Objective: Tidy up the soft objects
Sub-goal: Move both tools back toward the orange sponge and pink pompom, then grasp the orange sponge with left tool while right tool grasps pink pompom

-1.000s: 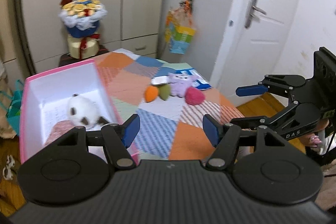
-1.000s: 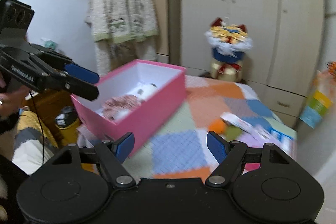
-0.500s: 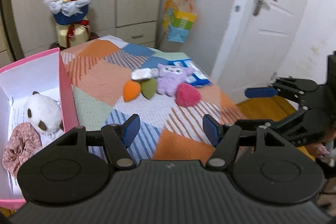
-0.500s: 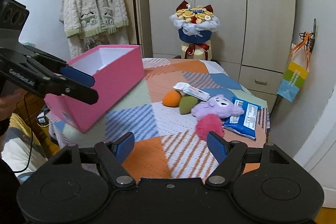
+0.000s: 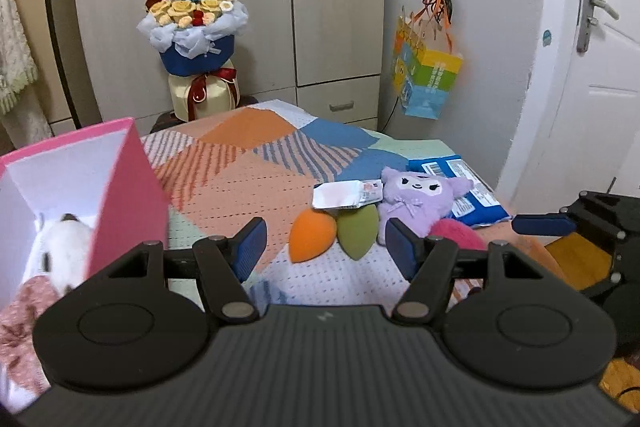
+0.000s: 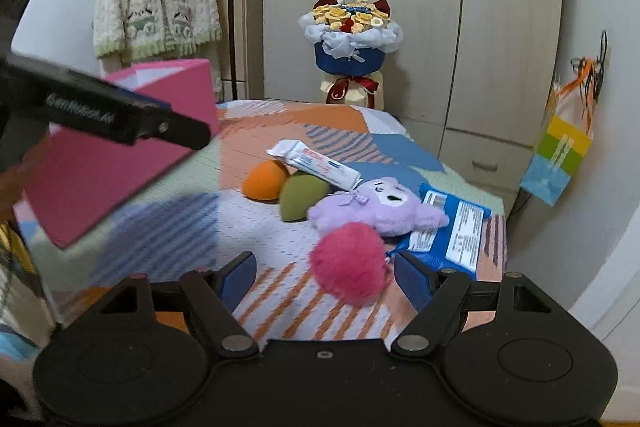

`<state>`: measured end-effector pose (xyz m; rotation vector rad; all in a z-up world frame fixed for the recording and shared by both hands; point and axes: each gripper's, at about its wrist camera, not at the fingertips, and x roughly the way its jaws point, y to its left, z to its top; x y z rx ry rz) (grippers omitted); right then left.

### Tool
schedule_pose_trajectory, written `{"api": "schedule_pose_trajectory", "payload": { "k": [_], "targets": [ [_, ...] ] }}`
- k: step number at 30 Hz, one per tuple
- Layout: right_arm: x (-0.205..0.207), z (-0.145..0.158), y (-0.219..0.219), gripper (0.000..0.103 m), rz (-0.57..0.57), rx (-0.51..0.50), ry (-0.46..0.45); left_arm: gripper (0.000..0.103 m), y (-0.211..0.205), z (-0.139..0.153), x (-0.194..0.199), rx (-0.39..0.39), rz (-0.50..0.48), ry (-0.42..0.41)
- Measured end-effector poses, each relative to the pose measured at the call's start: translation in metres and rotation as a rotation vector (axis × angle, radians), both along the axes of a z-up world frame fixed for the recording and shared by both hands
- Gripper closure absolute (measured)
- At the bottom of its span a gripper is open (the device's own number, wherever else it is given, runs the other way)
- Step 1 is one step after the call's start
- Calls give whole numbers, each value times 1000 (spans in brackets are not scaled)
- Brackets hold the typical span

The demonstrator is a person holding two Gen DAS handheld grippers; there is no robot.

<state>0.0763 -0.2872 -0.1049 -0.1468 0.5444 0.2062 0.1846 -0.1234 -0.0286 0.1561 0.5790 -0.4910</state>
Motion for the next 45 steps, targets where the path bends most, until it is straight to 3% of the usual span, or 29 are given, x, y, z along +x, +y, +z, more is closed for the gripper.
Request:
{"api": "schedule_pose_trajectory", "payload": {
  "k": [4,12,17,21,27,35,39,40,41,45],
  "targets": [
    [10,-7,5,23,11,-51,-9,39,-12,-18,16,36,32,-2],
    [29,-16,-3,23,-2,31,18,41,-21,-49,53,-4,121,86],
    [40,-23,-8,23,-11,85,60,41,-22,-61,68,-62,161,130],
    [43,-26,-3,23,-9,63,65,41,-19,-65,71,-120,198,123],
    [43,-31,2,24,-6,39,68,51,-15,-71,71,-196,202,131],
    [47,-36,-1,45,-31,57,81,52,-11,-76,76,-251,221,167],
    [44,-35,0,49,-41,65,73,55,-9,-76,77,-270,219,179],
    [43,-35,0,49,-42,68,71,65,-9,-75,75,-275,213,175],
    [43,-35,1,49,-43,72,71,66,-8,-75,73,-279,221,176],
    [39,-36,2,49,-50,80,67,68,-2,-74,66,-323,226,197]
  ]
}}
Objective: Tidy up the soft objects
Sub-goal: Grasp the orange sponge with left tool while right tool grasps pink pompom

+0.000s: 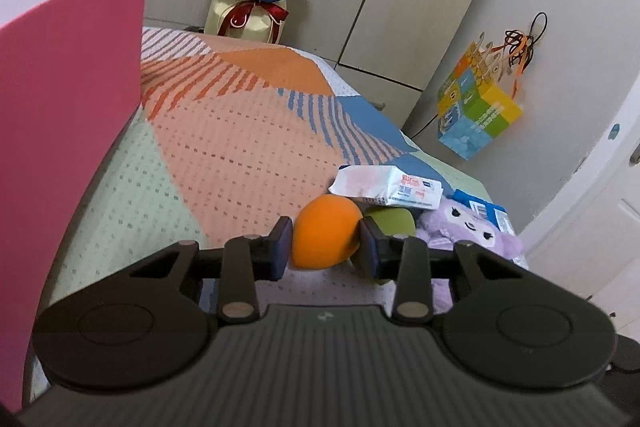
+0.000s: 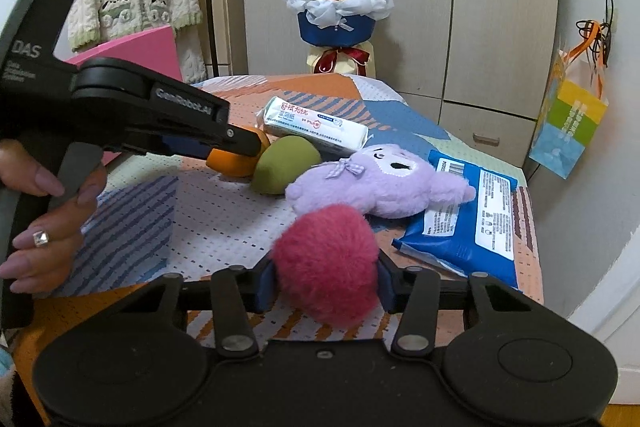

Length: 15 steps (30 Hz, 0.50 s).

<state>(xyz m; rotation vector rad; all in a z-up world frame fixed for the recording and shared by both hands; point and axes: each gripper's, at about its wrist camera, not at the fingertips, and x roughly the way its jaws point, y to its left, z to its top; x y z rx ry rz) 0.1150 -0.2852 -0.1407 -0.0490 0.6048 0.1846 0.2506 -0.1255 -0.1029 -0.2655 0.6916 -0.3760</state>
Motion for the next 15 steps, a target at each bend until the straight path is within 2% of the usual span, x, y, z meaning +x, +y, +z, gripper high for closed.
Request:
{"api": "schedule_pose_trajectory", "payload": {
  "k": [7,9,15],
  "targets": [
    [-11,3,4,49,-1,4,-11,68,3,14,-23,42,-7,-41],
    [-14,4,6,49,-7,4,-7,68,3,18,-33,72,-16,-52],
    [-31,7,7,49,-29,12,-13,68,8,28,-68,93,-49,-82]
  ]
}}
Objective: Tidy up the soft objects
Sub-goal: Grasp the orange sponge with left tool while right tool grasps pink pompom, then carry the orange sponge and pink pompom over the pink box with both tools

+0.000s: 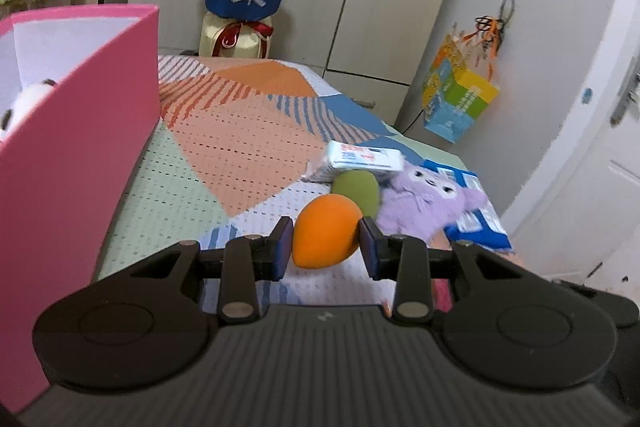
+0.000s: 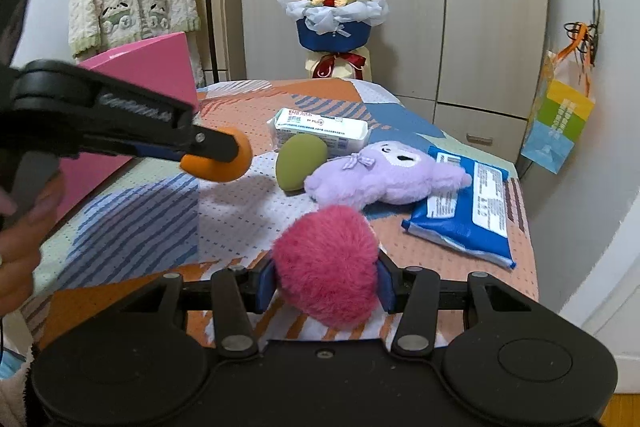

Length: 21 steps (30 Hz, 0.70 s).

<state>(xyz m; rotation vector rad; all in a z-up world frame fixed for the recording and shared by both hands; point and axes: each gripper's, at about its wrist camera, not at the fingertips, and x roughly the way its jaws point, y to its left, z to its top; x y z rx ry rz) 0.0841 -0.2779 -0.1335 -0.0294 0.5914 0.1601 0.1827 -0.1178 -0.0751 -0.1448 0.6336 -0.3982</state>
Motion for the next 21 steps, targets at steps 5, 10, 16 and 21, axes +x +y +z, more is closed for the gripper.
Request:
{"api": "schedule_pose_trajectory", "payload": {
  "k": [5,10,16,21],
  "targets": [
    [-17,2,4,50,-18,2,5,69,8,11,-32,22,-29,-38],
    [-35,6,11,50,-6,18,13,69,20,20,-61,48,-63,-65],
    [-55,16,24,50,16,51,20,69,33,31,-83,61,-103,-69],
    [-66,28,34,50,23,77,74,69,41,42,-94,101,-186,-63]
  ]
}}
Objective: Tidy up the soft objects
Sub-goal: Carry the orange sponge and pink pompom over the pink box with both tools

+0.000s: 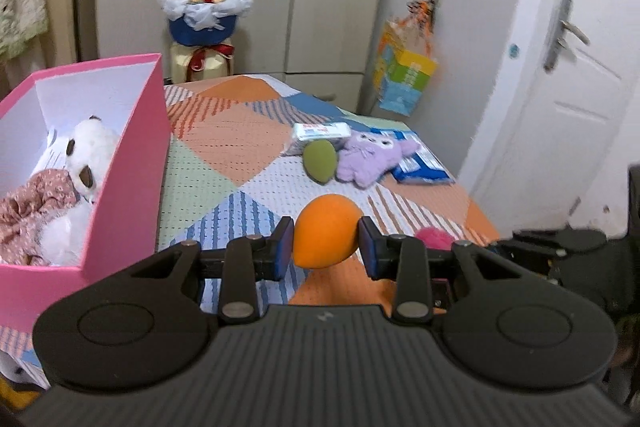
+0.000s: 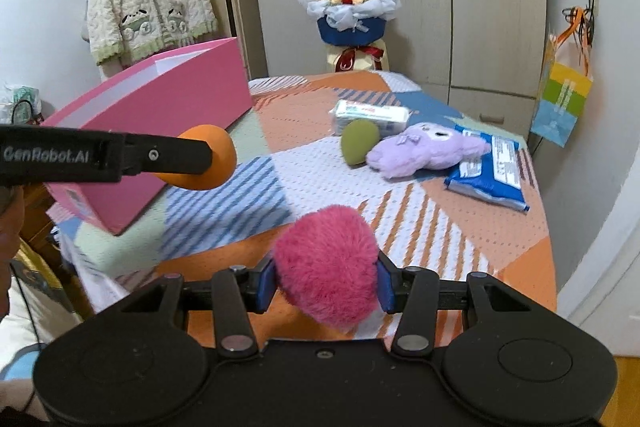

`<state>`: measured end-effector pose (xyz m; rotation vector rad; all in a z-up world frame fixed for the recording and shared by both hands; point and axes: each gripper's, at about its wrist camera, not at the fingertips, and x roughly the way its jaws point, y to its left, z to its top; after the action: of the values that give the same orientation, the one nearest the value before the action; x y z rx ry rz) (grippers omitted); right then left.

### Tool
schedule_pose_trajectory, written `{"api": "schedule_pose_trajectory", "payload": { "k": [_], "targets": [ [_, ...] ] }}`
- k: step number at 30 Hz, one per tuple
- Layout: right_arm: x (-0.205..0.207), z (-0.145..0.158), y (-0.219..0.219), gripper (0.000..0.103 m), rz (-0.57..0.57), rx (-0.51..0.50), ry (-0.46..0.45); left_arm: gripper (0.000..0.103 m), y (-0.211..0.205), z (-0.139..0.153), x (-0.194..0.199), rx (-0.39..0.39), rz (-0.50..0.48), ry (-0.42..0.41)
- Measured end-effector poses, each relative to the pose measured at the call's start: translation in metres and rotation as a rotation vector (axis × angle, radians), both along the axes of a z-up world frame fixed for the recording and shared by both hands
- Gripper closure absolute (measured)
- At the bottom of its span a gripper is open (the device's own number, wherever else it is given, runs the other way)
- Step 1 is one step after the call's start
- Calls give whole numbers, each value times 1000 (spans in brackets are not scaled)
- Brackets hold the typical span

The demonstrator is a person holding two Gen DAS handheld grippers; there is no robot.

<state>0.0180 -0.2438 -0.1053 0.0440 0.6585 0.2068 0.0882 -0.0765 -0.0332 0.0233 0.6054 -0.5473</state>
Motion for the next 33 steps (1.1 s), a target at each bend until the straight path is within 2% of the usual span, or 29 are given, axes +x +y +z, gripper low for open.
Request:
{"api": "schedule_pose_trajectory", "payload": {
  "k": [7,18,23,28,33],
  "targets": [
    [-12,17,8,50,19,39,32,70,20,11,-9,16,-65,34],
    [-23,44,33,50,136,130,50,70,67,27,-18,22,-96,114],
    [-20,56,47,50,199,130,54,70,87,38,-24,14,-105,161],
    [-17,72,64,50,284,74,92,70,107,50,-25,9,-92,169],
    [-18,100,86,50,355,31,42,70,136,70,-22,-22,-87,176]
  ]
}}
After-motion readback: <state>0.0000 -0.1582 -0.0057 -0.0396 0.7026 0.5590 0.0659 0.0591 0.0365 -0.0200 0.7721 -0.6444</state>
